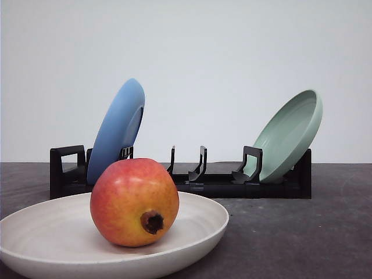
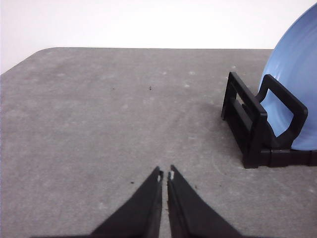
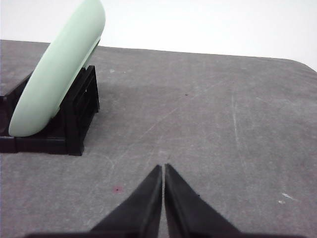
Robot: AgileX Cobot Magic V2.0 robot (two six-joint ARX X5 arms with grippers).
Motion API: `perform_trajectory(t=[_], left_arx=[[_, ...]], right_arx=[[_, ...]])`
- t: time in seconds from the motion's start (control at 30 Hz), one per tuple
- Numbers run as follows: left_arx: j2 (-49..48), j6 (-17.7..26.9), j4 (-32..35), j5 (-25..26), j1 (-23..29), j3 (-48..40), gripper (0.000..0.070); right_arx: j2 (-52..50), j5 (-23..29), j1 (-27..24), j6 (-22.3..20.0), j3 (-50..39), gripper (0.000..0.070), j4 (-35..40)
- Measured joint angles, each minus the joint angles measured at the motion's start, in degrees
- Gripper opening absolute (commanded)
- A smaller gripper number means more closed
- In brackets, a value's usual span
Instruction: Place pomegranate in white plate
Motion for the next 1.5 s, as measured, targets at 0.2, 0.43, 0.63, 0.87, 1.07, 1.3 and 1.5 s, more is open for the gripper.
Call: perform_trajectory(t=[0.2, 0.43, 0.63, 0.87, 1.07, 1.3, 1.5], left_arx=[[0.0, 0.0, -0.01, 0.0, 0.0, 0.0, 0.0], [0.0, 0.0, 0.01, 0.0, 0.0, 0.0, 0.0], [0.0, 0.0, -0.01, 0.0, 0.0, 0.0, 0.0], [0.0, 0.0, -0.01, 0.0, 0.0, 0.0, 0.0], [0.0, 0.0, -0.01, 0.0, 0.0, 0.0, 0.0], [0.0, 0.0, -0.01, 0.0, 0.0, 0.0, 0.0], [0.0, 0.0, -0.01, 0.0, 0.0, 0.0, 0.0]], right_arx=[[0.0, 0.0, 0.0, 0.0, 0.0, 0.0, 0.0], [0.0, 0.0, 0.0, 0.0, 0.0, 0.0, 0.0], [0.0, 0.0, 0.0, 0.0, 0.0, 0.0001, 0.0], [0.0, 0.0, 0.0, 0.0, 0.0, 0.0001, 0.0], [0.0, 0.0, 0.0, 0.0, 0.0, 0.0001, 0.0], [0.0, 0.0, 0.0, 0.0, 0.0, 0.0001, -0.01], [0.0, 0.0, 0.0, 0.0, 0.0, 0.0001, 0.0]])
